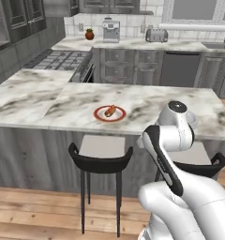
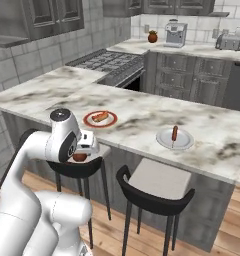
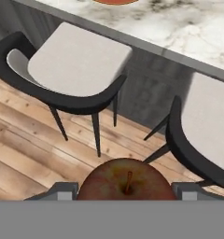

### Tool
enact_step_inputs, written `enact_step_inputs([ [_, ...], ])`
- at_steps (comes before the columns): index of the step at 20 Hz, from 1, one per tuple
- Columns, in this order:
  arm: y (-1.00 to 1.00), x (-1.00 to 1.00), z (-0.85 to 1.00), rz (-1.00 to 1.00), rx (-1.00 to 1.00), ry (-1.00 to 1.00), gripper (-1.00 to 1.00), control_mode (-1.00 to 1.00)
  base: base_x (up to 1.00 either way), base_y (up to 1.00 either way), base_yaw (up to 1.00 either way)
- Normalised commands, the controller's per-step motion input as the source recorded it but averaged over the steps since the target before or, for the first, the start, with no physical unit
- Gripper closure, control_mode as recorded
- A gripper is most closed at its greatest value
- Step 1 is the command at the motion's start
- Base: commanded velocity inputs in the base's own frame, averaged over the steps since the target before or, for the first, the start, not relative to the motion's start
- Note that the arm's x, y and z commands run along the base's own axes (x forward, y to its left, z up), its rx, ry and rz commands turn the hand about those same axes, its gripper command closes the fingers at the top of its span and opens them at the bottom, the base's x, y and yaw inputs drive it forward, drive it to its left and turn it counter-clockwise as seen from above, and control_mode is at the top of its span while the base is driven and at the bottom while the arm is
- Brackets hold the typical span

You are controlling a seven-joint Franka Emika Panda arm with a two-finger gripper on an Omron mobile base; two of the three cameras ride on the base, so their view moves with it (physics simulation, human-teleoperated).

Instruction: Pick up the apple and banana from the fridge and place one fruit on each plate on the dining counter.

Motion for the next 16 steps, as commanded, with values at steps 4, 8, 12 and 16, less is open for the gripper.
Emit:
enact_step_inputs([
  [4, 0.00, 0.00, 0.00, 0.00, 0.00, 0.00, 1.00, 1.00, 0.51, 0.15, -0.10],
  [8, 0.00, 0.00, 0.00, 0.00, 0.00, 0.00, 1.00, 1.00, 0.46, 0.16, -0.08],
  [12, 0.00, 0.00, 0.00, 0.00, 0.00, 0.00, 1.00, 1.00, 0.42, 0.29, -0.08],
  [16, 0.00, 0.00, 0.00, 0.00, 0.00, 0.00, 1.00, 1.00, 0.47, 0.37, -0.09],
])
